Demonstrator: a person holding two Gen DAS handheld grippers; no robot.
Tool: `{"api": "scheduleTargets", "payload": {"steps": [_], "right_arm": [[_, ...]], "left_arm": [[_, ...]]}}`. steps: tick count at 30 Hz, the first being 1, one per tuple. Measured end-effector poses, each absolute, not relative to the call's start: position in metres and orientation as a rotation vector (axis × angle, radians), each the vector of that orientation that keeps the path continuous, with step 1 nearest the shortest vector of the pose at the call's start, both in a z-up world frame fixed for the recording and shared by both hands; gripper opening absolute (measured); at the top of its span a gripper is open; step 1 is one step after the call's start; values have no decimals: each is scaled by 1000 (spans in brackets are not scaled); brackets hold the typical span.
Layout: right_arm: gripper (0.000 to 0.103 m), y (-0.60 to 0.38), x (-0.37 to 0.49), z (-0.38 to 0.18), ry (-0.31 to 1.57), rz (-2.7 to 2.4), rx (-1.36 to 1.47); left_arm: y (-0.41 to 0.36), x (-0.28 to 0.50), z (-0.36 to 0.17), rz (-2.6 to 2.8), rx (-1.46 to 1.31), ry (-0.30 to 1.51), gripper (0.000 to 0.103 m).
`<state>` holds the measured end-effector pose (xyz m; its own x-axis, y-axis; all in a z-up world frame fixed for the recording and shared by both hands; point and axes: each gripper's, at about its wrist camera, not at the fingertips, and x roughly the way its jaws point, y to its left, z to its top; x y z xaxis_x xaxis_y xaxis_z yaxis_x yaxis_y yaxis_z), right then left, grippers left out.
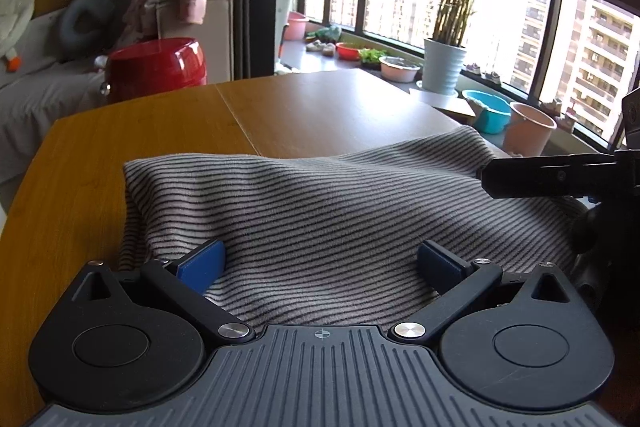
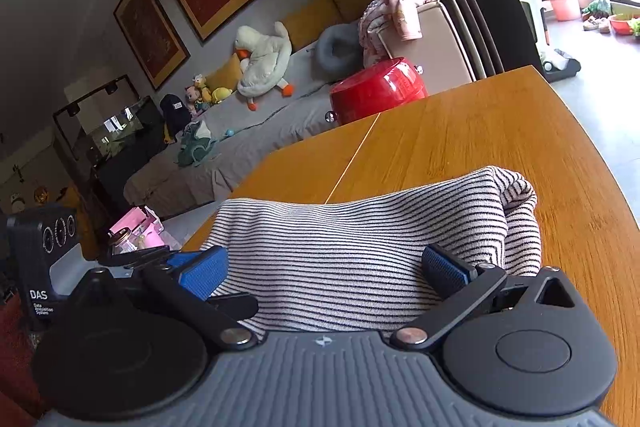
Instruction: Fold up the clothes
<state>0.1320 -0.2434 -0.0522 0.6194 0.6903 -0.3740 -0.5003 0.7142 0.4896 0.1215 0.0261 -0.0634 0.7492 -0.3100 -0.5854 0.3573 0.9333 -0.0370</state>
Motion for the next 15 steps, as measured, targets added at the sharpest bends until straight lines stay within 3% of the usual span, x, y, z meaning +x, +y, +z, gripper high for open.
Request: {"api": "scheduleTargets", "payload": {"steps": [8,15], "right_arm": [[103,-218,113,-47,607,661,290],[103,-198,81,-23,585,777,78]], "left_arm": [[56,188,-54,-393,-77,584,103],[84,155,-29,-414,-252,599,103]]}}
